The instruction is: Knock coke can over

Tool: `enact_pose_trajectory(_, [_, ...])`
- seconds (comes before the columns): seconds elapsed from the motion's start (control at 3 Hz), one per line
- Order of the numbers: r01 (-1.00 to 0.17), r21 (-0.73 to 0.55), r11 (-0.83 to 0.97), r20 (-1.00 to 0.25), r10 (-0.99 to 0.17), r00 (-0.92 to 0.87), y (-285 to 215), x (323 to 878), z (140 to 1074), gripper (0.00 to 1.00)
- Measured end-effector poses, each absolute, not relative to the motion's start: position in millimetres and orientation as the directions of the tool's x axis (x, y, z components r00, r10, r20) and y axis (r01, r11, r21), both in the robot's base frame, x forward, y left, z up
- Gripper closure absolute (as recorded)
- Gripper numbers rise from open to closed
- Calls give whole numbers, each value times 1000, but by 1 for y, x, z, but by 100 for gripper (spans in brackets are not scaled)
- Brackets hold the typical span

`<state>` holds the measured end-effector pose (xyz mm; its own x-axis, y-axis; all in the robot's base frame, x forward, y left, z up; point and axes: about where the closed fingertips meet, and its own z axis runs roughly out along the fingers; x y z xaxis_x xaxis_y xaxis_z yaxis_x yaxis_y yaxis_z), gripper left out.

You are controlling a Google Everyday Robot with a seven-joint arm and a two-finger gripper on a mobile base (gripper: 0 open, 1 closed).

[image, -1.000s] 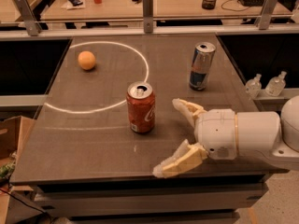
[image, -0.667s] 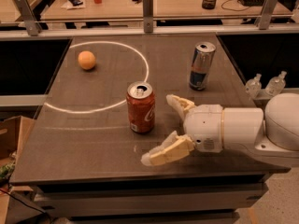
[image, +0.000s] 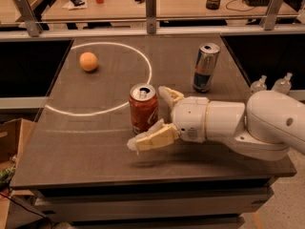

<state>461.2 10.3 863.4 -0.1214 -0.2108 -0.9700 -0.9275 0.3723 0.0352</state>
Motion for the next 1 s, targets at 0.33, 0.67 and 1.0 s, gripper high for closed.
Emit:
enact_pose_trajectory(0.33, [-924, 9, 381, -980, -180, -83, 19, 477, 868, 0])
enact_pose_trajectory(0.67, [-920, -25, 391, -987, -153, -39, 24, 485, 870, 18])
enact_pose_trajectory(1.0, [-920, -55, 387, -993, -117, 10, 28, 489, 878, 41])
